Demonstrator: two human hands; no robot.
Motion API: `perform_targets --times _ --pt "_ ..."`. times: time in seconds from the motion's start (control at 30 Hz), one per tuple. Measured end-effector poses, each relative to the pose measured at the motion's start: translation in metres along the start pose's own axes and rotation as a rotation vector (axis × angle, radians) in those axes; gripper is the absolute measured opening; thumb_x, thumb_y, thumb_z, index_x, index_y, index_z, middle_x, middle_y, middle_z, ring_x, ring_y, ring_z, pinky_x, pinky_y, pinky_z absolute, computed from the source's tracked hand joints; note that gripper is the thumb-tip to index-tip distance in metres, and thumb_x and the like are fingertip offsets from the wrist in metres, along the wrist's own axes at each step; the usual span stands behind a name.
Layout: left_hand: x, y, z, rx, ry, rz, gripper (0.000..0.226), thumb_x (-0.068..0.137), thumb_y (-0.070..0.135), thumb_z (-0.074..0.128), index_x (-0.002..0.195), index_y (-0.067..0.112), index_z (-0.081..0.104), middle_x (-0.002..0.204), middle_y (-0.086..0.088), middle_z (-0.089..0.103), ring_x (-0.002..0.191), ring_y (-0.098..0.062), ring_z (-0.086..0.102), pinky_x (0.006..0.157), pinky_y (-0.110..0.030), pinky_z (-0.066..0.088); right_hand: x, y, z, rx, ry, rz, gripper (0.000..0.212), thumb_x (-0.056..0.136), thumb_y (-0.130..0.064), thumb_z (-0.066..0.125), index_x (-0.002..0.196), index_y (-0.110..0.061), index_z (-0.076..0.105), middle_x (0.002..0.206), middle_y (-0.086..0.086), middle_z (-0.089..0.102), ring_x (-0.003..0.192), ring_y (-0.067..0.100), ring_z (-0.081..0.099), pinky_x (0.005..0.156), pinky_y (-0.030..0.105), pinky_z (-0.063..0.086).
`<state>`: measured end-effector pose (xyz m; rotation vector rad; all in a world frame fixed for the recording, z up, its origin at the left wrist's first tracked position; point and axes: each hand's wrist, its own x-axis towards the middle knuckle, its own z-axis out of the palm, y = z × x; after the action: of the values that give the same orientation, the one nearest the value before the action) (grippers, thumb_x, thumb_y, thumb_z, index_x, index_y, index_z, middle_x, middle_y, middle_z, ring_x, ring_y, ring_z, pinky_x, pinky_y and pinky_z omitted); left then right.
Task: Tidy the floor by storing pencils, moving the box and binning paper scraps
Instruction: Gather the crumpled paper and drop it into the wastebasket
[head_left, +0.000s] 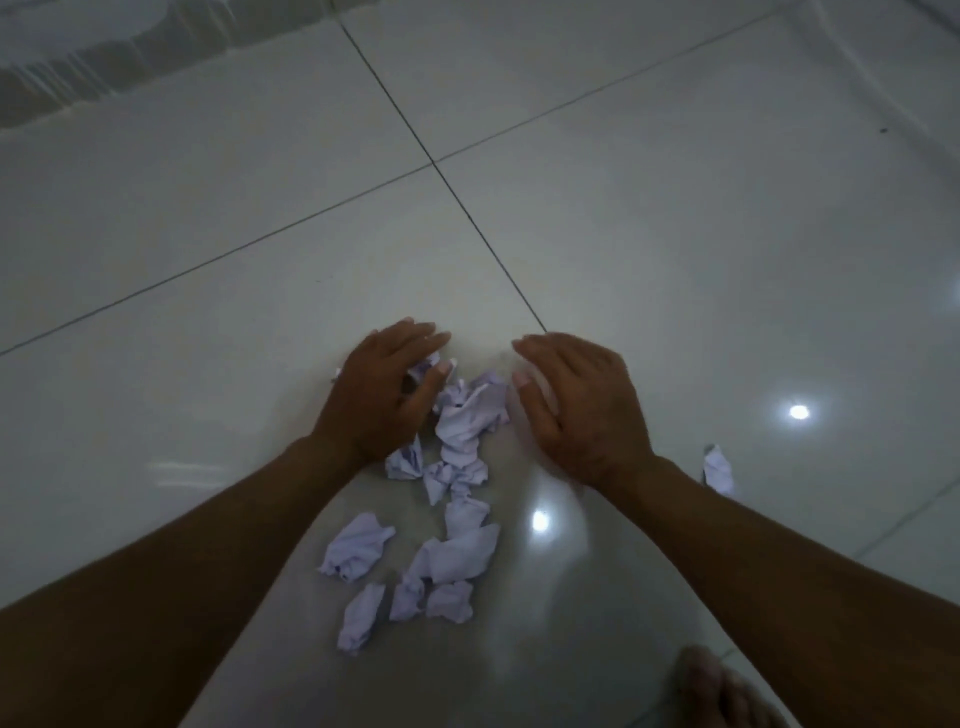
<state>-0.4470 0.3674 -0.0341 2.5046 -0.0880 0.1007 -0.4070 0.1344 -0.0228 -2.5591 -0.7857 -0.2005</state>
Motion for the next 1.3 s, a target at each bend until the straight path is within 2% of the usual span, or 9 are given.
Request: perform_targets --times 0.17,0.3,0.43,0.57,0.73,0.97,1.07,1.2,1.3 --pt "-0.005 0.010 -0.003 0.018 -0.065 0.020 0.044 0.092 0.032 0.058 0.127 0.006 0.065 0.133 -0.016 0.061 0.128 -0.031 0.053 0.106 -0.050 0.042 -0.036 0.001 -0.005 -0.215 -0.102 0.319 0.049 0.094 -0.053 0.042 0.131 -0.024 0.057 0.147 0.003 0.048 0.141 0.023 0.035 0.116 0.051 0.022" --pt "-0.022 0.029 0.007 0.021 -0.152 0.054 0.049 0.093 0.038 0.054 0.131 0.008 0.062 0.137 -0.014 0.058 0.131 -0.029 0.050 0.108 -0.051 0.039 -0.063 -0.010 -0.003 -0.022 -0.225 0.328 0.049 0.097 -0.046 0.043 0.138 -0.020 0.050 0.152 0.006 0.040 0.144 0.021 0.029 0.116 0.049 0.024" --pt "-0.041 0.056 0.027 0.001 -0.179 0.131 0.053 0.095 0.043 0.050 0.136 0.011 0.057 0.140 -0.013 0.056 0.132 -0.028 0.049 0.107 -0.050 0.040 -0.081 -0.019 -0.011 0.132 -0.112 0.191 0.040 0.099 -0.028 0.048 0.134 -0.011 0.054 0.143 0.008 0.052 0.134 0.021 0.046 0.108 0.046 0.038" --pt "-0.045 0.073 0.040 0.068 -0.120 0.142 0.057 0.091 0.047 0.057 0.139 0.015 0.054 0.147 -0.010 0.049 0.138 -0.027 0.043 0.111 -0.050 0.036 -0.100 -0.015 -0.026 -0.069 0.050 0.383 0.041 0.099 -0.031 0.043 0.136 -0.015 0.053 0.148 0.010 0.045 0.141 0.026 0.036 0.114 0.051 0.030" --pt "-0.040 0.088 0.046 0.159 -0.124 0.215 0.058 0.088 0.049 0.062 0.136 0.016 0.058 0.141 -0.008 0.055 0.133 -0.028 0.049 0.106 -0.054 0.037 -0.129 0.010 -0.037 -0.156 -0.128 0.624 0.053 0.099 -0.046 0.037 0.146 -0.022 0.038 0.160 0.012 0.020 0.149 0.029 0.013 0.121 0.050 0.014" --pt "-0.045 0.084 0.038 0.137 -0.058 0.195 0.057 0.093 0.048 0.053 0.137 0.012 0.056 0.139 -0.012 0.057 0.128 -0.028 0.053 0.106 -0.051 0.040 -0.137 -0.001 -0.022 -0.038 -0.208 0.240 0.053 0.100 -0.043 0.031 0.143 -0.014 0.042 0.154 0.011 0.036 0.145 0.025 0.027 0.115 0.047 0.027" --pt "-0.045 0.074 0.029 0.122 -0.026 0.135 0.061 0.094 0.051 0.046 0.137 0.009 0.055 0.139 -0.014 0.056 0.128 -0.030 0.052 0.105 -0.050 0.041 -0.120 -0.006 -0.012 0.097 -0.114 0.103 0.047 0.100 -0.034 0.042 0.138 -0.008 0.048 0.150 0.012 0.042 0.142 0.022 0.035 0.116 0.038 0.030" --pt "-0.041 0.052 0.014 0.182 0.157 -0.019 0.058 0.095 0.048 0.049 0.134 0.006 0.057 0.138 -0.017 0.056 0.129 -0.031 0.051 0.107 -0.047 0.040 -0.088 -0.012 -0.001 0.153 0.013 0.206 0.048 0.095 -0.042 0.048 0.132 -0.011 0.051 0.145 0.011 0.045 0.135 0.023 0.041 0.113 0.036 0.035" --pt "-0.041 0.040 0.009 0.224 0.270 -0.255 0.063 0.096 0.051 0.046 0.140 0.006 0.052 0.146 -0.020 0.048 0.138 -0.033 0.042 0.112 -0.049 0.033 -0.068 -0.018 0.007 0.116 -0.077 0.313 0.062 0.093 -0.057 0.046 0.142 -0.020 0.042 0.157 0.010 0.029 0.146 0.025 0.025 0.119 0.044 0.021"
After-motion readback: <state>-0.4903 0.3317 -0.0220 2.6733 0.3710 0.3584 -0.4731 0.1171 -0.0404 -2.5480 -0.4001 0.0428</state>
